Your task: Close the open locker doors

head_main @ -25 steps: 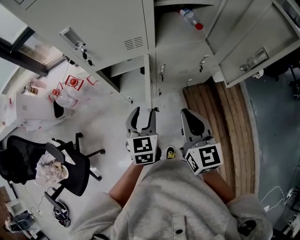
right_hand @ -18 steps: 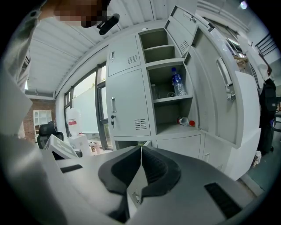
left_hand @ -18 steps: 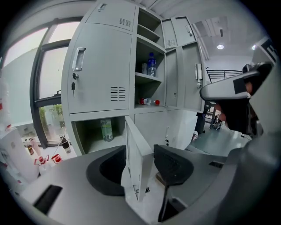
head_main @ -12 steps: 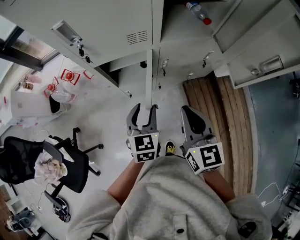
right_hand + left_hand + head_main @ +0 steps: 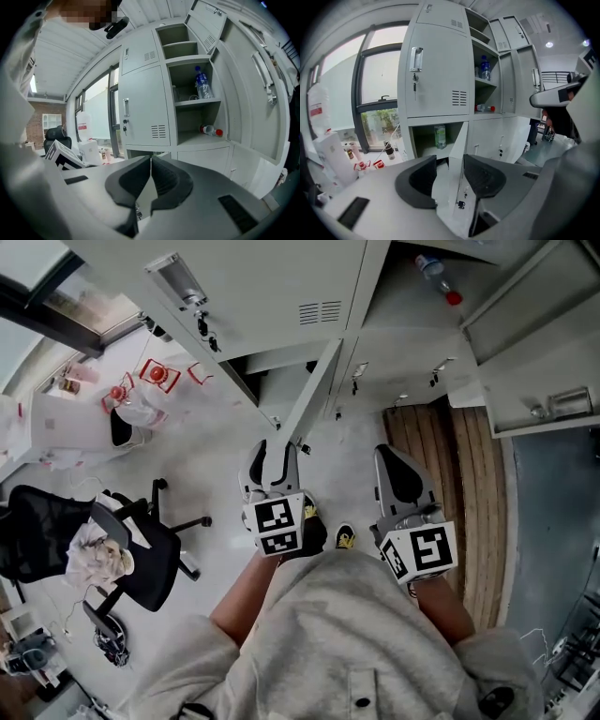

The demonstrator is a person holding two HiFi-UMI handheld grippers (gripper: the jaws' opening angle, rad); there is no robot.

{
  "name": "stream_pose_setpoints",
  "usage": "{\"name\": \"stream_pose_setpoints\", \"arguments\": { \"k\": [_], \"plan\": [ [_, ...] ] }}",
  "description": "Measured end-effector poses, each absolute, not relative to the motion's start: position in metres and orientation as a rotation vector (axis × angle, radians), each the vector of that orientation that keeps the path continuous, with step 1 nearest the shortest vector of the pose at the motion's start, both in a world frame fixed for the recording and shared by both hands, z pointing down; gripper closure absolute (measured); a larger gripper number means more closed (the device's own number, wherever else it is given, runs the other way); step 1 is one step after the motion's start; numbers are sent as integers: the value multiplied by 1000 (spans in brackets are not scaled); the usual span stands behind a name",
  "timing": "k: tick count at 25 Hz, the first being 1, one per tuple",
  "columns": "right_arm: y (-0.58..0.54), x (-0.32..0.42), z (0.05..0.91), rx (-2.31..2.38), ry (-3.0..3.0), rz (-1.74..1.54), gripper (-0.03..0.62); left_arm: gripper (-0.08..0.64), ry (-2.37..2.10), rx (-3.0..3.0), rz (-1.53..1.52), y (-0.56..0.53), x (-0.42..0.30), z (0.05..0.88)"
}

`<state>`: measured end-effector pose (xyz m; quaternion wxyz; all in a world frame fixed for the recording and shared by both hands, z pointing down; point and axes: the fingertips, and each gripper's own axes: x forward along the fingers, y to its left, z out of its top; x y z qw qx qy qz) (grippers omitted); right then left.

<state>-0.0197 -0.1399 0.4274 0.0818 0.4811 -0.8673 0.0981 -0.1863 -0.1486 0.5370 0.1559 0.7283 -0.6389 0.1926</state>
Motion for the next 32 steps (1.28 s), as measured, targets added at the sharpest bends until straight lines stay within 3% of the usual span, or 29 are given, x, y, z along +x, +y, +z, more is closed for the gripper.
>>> {"name": "stream_pose_setpoints", "arguments": {
  "k": [9,32],
  "plan": [
    [-151,-28,435,1451,-2563,273,565,459,-1935,2039,585,-176,-235,544],
    [-187,-66,451,1516,-2501,287,565,491,-1998,2054,578,-261,-297,546]
  ]
}}
